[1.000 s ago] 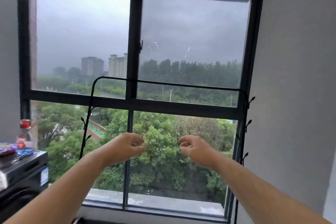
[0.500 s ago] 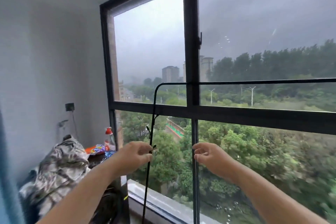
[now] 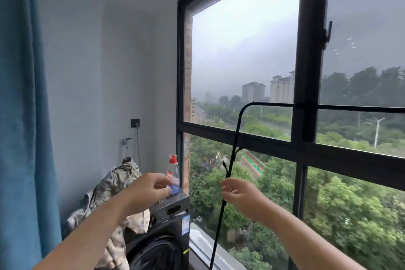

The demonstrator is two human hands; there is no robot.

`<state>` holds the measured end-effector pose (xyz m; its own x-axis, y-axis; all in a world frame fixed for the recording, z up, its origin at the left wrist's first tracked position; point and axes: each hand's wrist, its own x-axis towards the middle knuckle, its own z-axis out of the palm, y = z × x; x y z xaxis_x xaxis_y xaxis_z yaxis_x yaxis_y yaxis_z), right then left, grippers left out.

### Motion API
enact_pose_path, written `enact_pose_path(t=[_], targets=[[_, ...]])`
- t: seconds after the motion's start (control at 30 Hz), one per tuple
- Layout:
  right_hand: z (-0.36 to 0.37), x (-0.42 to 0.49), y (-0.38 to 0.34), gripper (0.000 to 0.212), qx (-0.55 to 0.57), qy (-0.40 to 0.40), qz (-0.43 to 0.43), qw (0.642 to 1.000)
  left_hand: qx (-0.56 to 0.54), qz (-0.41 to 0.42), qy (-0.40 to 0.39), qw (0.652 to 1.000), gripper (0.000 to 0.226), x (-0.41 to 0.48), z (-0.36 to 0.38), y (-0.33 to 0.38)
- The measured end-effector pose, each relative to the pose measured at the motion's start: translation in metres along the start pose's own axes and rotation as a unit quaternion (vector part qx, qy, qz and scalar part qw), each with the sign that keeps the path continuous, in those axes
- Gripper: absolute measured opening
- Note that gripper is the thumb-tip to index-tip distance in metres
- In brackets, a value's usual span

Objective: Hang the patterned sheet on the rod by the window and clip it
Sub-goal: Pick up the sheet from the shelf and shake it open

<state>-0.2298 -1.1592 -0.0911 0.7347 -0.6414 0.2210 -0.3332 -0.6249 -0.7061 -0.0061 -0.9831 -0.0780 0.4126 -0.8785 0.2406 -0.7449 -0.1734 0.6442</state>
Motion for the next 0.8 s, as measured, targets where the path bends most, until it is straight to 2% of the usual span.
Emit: enact_pose_path(t=[0.27, 0.37, 0.43, 0.5, 0.8], targets=[[0.065, 0.166, -0.015, 0.037, -0.006, -0.043, -0.025, 0.999, -0.029, -0.045, 0.03, 0.998, 0.017, 0.114, -0.042, -0.117], [0.091, 0.215, -0.014, 0.033, -0.001, -0.053, -0.035, 0.998, -0.033, -0.058, 0.043, 0.997, 0.025, 0.145, -0.053, -0.155], [0.108, 0.244, -0.012, 0.033, 0.004, -0.066, -0.033, 0.997, -0.026, -0.062, 0.043, 0.997, 0.024, 0.161, -0.059, -0.173], [0.125, 0.275, -0.007, 0.033, 0.006, -0.077, -0.037, 0.996, -0.022, -0.07, 0.044, 0.996, 0.012, 0.177, -0.065, -0.191], [0.198, 0.418, 0.021, 0.038, 0.062, -0.132, -0.064, 0.987, -0.008, -0.13, 0.083, 0.988, 0.017, 0.256, -0.077, -0.274]])
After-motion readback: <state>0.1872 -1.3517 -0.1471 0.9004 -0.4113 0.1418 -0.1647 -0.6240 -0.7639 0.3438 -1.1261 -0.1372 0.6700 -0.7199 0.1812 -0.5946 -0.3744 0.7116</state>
